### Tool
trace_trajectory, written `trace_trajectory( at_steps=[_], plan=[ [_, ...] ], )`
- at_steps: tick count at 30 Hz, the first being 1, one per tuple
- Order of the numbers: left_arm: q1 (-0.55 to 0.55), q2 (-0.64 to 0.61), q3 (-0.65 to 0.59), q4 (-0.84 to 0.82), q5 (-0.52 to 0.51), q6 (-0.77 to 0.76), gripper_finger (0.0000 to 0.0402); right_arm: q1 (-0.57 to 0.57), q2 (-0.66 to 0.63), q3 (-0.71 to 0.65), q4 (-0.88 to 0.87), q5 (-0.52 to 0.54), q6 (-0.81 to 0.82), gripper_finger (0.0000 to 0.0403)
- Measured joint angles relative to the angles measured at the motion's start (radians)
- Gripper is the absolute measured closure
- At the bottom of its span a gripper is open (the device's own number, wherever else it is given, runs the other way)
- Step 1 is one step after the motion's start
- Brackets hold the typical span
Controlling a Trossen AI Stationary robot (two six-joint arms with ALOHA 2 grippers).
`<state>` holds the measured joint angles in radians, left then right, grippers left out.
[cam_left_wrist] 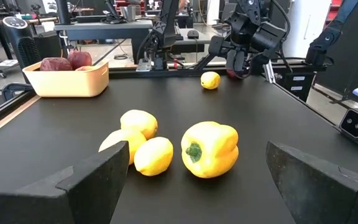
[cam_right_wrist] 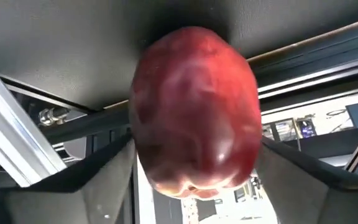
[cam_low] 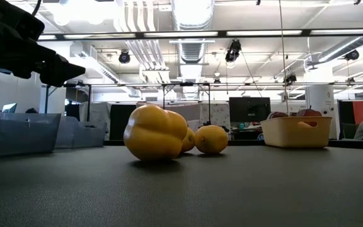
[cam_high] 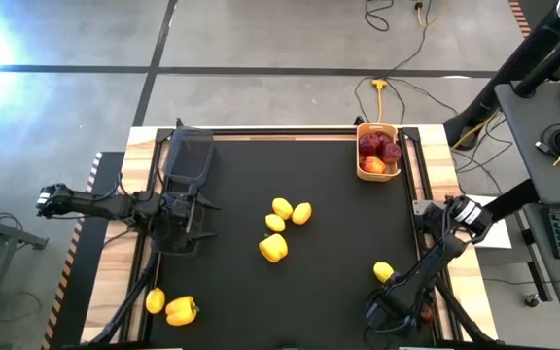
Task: Sort produce into baskets
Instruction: Put the apple into the yellow bin
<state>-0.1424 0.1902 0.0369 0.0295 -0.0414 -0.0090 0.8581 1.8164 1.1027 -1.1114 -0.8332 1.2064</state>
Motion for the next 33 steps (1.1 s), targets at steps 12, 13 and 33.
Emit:
trace_trajectory(
  at_steps=[12, 13, 33],
  plan=[
    [0.000, 0.000, 0.000, 0.000, 0.000, 0.000, 0.0042, -0.016, -0.036, 0.060, -0.042, 0.088, -0.041, 0.0210],
    [0.000, 0.000, 0.000, 0.000, 0.000, 0.000, 0.0042, -0.026, -0.048, 0.075, -0.063, 0.116, -0.040, 0.0210],
    [0.000, 0.000, 0.000, 0.000, 0.000, 0.000, 0.0042, -0.600, -0.324, 0.210, -0.318, 1.261, -0.140, 0.0211]
  ],
)
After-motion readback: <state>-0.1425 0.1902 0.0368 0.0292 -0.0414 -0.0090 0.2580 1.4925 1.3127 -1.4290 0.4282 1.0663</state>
